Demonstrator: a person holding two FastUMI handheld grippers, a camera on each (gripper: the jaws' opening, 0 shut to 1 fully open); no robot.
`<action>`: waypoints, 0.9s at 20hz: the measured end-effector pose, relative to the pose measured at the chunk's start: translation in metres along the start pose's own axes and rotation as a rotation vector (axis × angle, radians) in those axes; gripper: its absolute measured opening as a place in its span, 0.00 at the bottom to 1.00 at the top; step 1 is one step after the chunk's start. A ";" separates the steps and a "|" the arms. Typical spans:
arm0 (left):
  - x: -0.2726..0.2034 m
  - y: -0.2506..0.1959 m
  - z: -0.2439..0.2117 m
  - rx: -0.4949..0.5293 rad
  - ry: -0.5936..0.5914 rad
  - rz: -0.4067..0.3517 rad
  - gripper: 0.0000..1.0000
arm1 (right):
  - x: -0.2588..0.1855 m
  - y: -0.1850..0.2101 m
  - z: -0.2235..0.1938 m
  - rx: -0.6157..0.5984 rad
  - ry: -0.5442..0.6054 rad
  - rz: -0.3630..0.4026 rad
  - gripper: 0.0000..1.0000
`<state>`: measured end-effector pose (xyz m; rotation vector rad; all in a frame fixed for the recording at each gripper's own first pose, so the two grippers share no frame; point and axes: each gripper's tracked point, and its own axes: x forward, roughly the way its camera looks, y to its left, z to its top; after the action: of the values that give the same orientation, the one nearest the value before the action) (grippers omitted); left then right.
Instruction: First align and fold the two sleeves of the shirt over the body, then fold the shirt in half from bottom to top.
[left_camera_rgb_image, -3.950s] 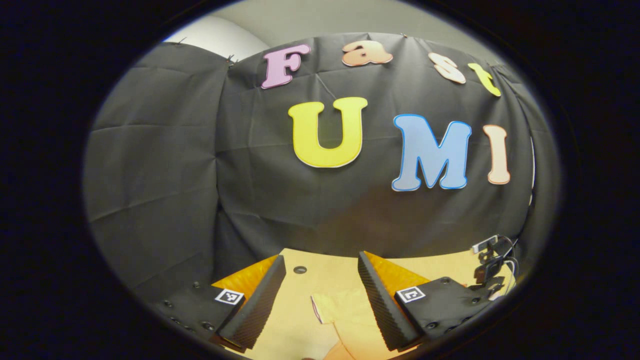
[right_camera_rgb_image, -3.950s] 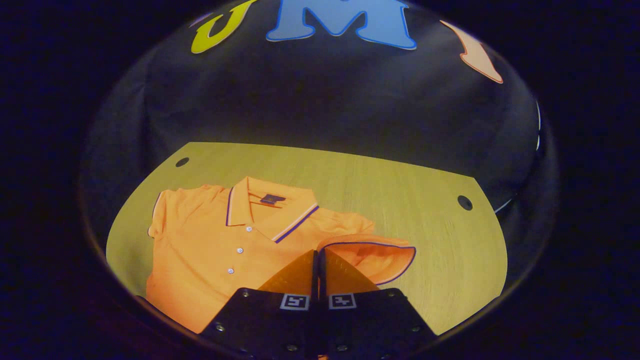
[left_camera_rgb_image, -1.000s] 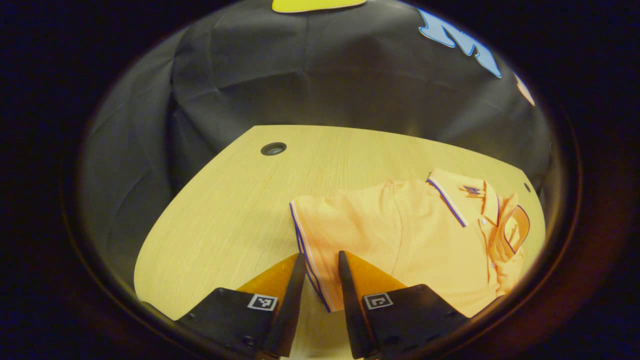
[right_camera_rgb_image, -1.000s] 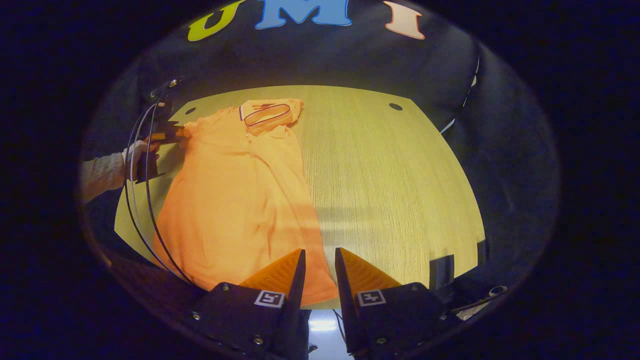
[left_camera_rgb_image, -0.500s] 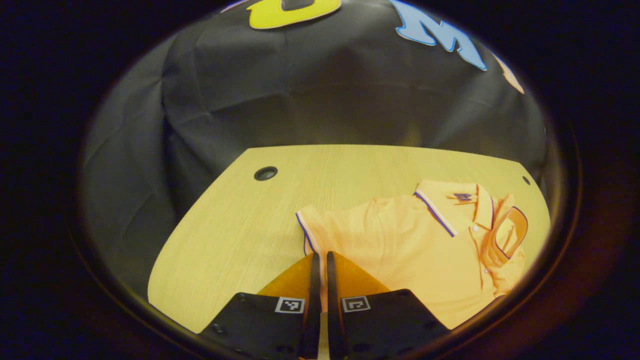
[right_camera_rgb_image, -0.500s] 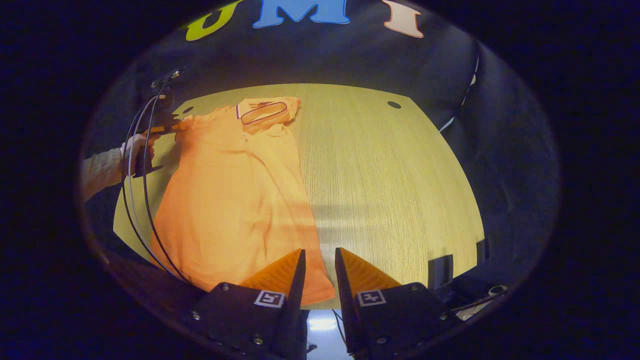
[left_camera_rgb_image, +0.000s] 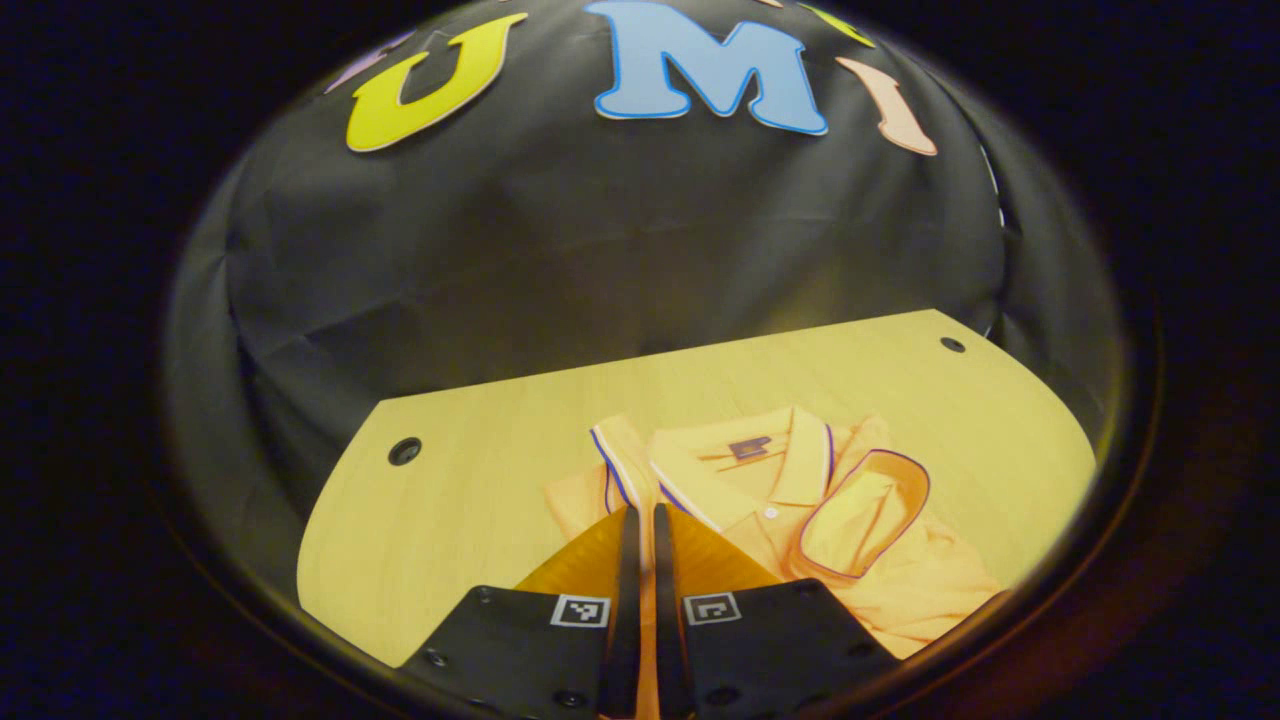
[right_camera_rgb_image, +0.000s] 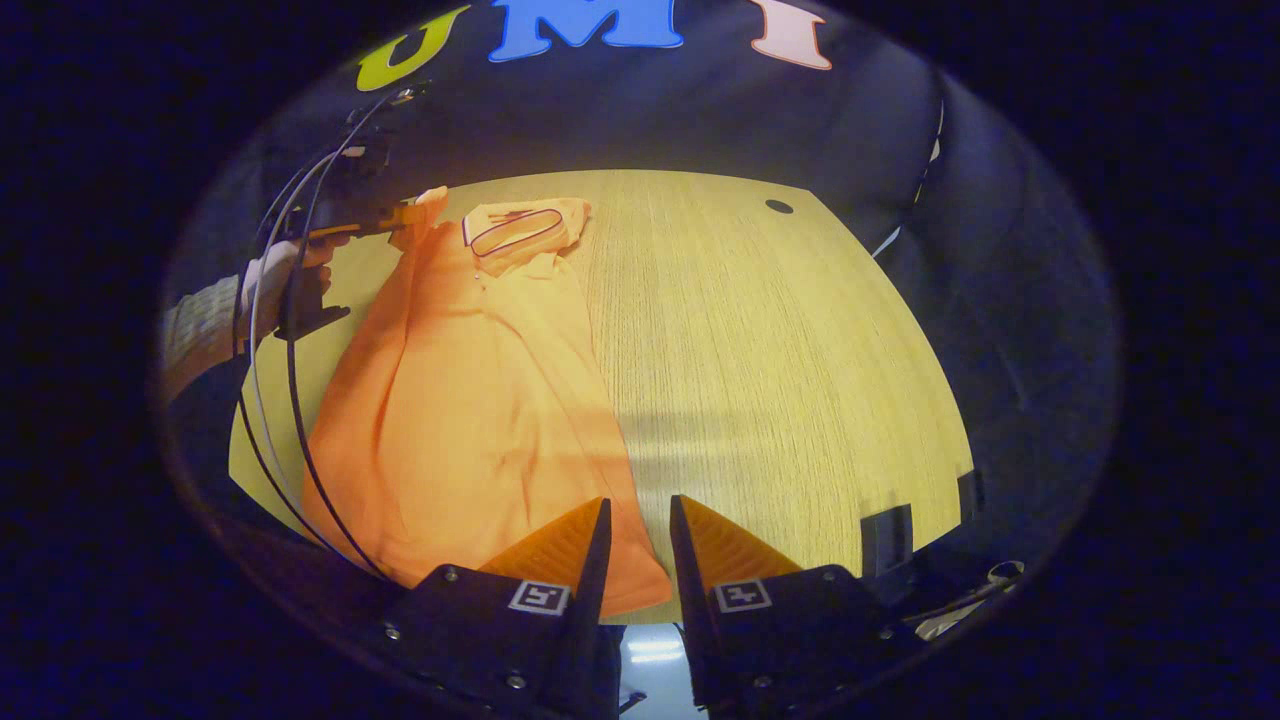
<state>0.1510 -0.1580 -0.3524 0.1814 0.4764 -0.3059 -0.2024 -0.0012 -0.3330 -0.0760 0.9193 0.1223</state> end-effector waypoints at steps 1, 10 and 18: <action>0.000 -0.011 -0.001 0.013 0.004 -0.016 0.17 | 0.000 0.000 -0.001 0.003 -0.002 -0.001 0.38; -0.013 -0.016 -0.010 0.019 0.013 -0.038 0.57 | 0.006 -0.004 -0.002 0.011 -0.006 0.005 0.38; -0.104 0.029 -0.078 -0.039 0.081 -0.006 0.82 | 0.034 0.012 0.008 -0.069 0.012 0.081 0.38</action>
<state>0.0402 -0.0861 -0.3677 0.1548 0.5624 -0.2955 -0.1770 0.0137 -0.3552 -0.1031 0.9305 0.2289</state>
